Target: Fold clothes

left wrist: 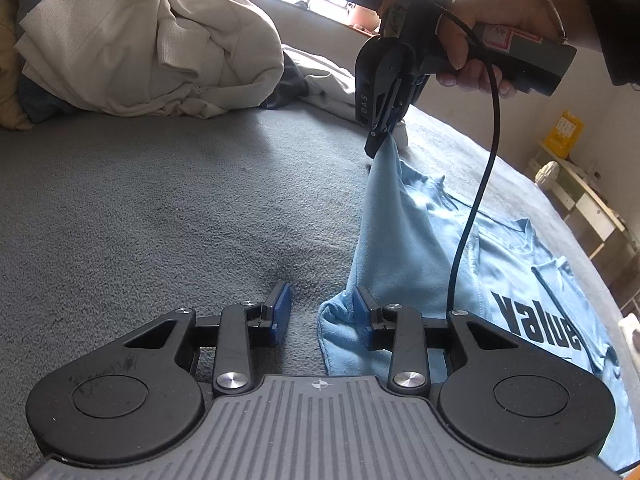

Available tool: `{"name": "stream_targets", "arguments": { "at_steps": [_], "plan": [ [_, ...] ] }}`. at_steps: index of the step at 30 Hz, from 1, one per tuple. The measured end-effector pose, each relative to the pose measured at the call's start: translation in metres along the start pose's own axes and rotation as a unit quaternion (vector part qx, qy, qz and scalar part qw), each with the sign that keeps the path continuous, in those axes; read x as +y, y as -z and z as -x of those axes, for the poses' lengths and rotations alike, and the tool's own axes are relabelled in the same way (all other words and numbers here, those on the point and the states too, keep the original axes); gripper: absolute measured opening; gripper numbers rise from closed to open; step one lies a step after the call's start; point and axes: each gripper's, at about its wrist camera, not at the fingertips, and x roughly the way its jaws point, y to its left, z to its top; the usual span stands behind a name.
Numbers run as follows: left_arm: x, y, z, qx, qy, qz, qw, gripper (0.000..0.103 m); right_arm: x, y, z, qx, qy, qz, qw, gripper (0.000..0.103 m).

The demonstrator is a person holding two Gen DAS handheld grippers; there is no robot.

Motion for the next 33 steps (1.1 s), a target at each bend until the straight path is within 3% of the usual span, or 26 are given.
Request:
{"name": "stream_targets", "arguments": {
  "at_steps": [8,14,18,22,25,28,33],
  "plan": [
    [0.0,0.0,0.001,0.001,0.0,0.003,1.0,0.034,-0.015,0.001,0.0,-0.014,-0.024,-0.093,0.995,0.004],
    [-0.001,0.001,0.001,0.001,-0.001,0.003,1.0,0.034,-0.031,0.011,0.0,-0.034,-0.065,-0.186,0.98,0.004],
    [-0.001,0.0,0.001,0.002,0.0,0.004,1.0,0.034,-0.053,0.032,0.003,-0.08,-0.114,-0.276,0.951,0.005],
    [0.0,0.0,0.001,0.002,0.0,0.002,1.0,0.034,-0.08,0.063,0.01,-0.148,-0.15,-0.359,0.909,0.006],
    [0.0,0.0,0.002,0.004,0.001,0.005,1.0,0.034,-0.105,0.082,0.015,-0.17,-0.178,-0.409,0.878,0.006],
    [0.002,-0.002,0.002,0.006,0.004,0.007,1.0,0.034,-0.119,0.105,0.007,-0.164,-0.209,-0.434,0.861,0.006],
    [0.003,-0.003,0.004,0.011,0.007,0.008,0.9999,0.034,-0.125,0.176,-0.018,-0.123,-0.262,-0.48,0.828,0.007]
  ]
}}
